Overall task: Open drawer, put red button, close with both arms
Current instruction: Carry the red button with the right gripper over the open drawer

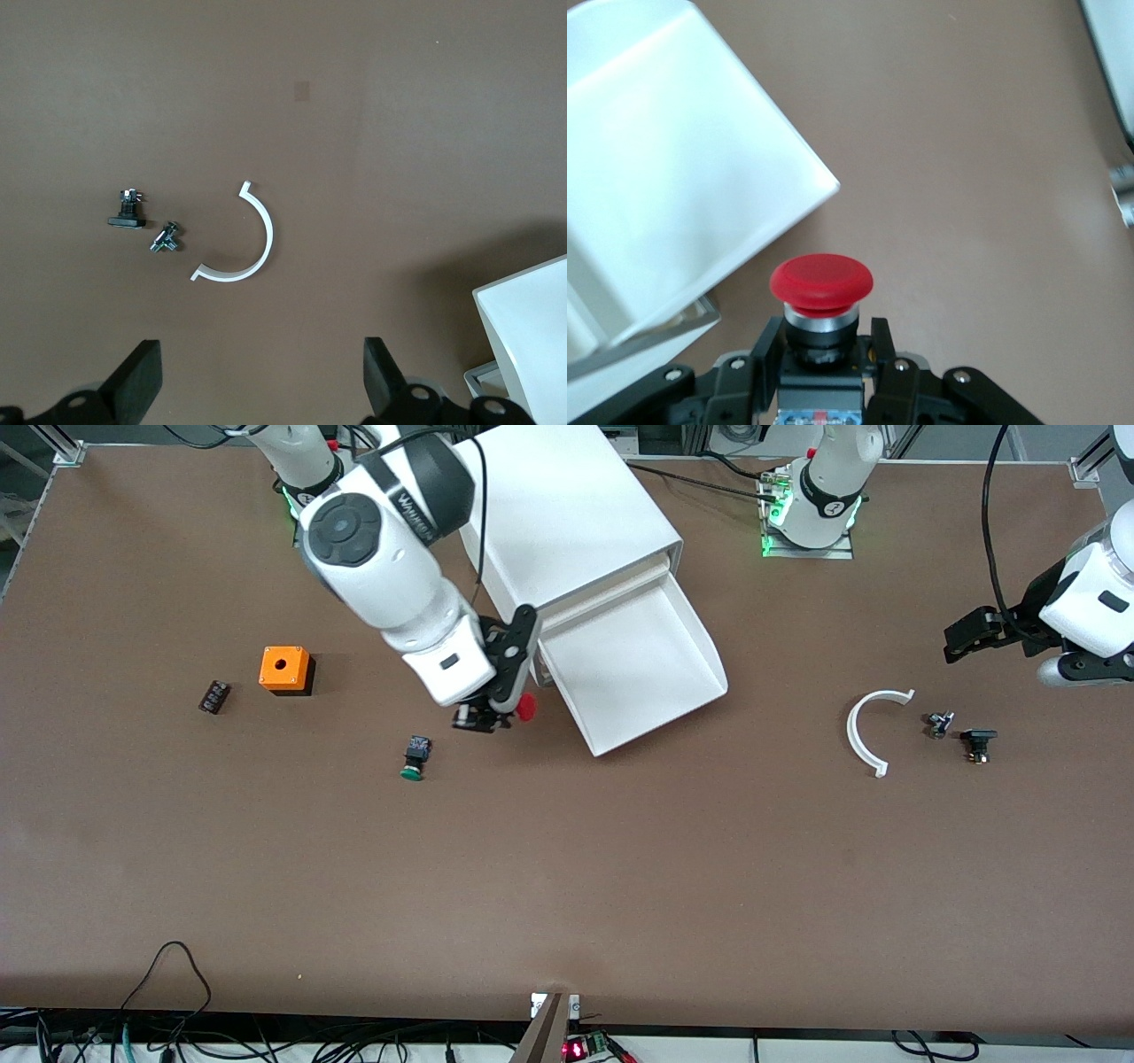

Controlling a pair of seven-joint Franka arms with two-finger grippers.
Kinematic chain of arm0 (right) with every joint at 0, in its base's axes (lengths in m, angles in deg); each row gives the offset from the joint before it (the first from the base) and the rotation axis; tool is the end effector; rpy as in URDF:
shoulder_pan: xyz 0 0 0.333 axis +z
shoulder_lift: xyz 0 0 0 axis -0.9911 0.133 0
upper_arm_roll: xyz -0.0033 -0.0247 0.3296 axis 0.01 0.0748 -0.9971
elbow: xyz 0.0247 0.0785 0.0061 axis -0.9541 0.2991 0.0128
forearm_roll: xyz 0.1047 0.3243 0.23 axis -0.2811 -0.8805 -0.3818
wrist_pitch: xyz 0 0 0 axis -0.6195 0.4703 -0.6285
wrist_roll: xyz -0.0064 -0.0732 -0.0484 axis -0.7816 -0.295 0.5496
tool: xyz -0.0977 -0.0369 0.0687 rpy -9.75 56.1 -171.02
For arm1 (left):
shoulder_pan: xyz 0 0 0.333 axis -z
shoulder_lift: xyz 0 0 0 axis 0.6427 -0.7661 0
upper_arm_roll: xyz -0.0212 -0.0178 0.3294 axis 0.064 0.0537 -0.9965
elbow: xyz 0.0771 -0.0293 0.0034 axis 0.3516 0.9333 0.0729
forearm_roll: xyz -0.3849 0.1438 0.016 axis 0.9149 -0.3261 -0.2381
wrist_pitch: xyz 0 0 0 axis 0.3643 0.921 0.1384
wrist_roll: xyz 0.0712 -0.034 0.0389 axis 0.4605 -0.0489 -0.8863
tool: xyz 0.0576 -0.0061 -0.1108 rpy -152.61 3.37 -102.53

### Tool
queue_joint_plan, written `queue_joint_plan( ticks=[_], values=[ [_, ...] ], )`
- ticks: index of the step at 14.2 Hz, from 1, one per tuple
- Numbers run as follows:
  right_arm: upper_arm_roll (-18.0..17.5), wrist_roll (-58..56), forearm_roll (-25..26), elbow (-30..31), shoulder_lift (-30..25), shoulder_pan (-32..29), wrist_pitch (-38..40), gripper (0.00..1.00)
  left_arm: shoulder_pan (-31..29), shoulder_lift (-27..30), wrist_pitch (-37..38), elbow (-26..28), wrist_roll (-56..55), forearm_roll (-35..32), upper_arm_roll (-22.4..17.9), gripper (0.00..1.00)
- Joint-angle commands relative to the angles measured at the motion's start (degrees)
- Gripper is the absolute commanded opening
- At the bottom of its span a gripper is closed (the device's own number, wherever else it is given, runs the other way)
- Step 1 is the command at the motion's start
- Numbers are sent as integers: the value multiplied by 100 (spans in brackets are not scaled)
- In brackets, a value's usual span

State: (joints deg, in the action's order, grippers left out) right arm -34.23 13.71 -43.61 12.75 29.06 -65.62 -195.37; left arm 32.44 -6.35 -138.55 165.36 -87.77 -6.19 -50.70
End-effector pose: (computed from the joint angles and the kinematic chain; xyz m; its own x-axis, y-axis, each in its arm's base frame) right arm 0.5789 0.4422 0.4621 0.1698 0.9422 0.2889 0.9824 -0.1849 0.0256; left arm 0.5765 -0.0184 0.5913 0.9933 0.0947 -0.0658 0.0919 -0.9948 -0.0448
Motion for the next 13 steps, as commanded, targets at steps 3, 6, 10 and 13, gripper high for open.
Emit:
queue_joint_plan(
  ticks=[3,6,10,13],
  values=[
    [53,-473,242,-651,541,716,-1,25,17,32,116,-196,-30,-61,-27,100],
    [159,-912,515,-775,726,1129,-10,25,0,103,107,-187,-74,63,-71,100],
    [449,-1256,524,-906,1007,1508,42,25,-36,103,72,-179,-75,72,-79,100],
    [729,-1265,524,-986,1183,1955,69,25,-36,103,90,-187,-57,63,-79,100]
  ],
)
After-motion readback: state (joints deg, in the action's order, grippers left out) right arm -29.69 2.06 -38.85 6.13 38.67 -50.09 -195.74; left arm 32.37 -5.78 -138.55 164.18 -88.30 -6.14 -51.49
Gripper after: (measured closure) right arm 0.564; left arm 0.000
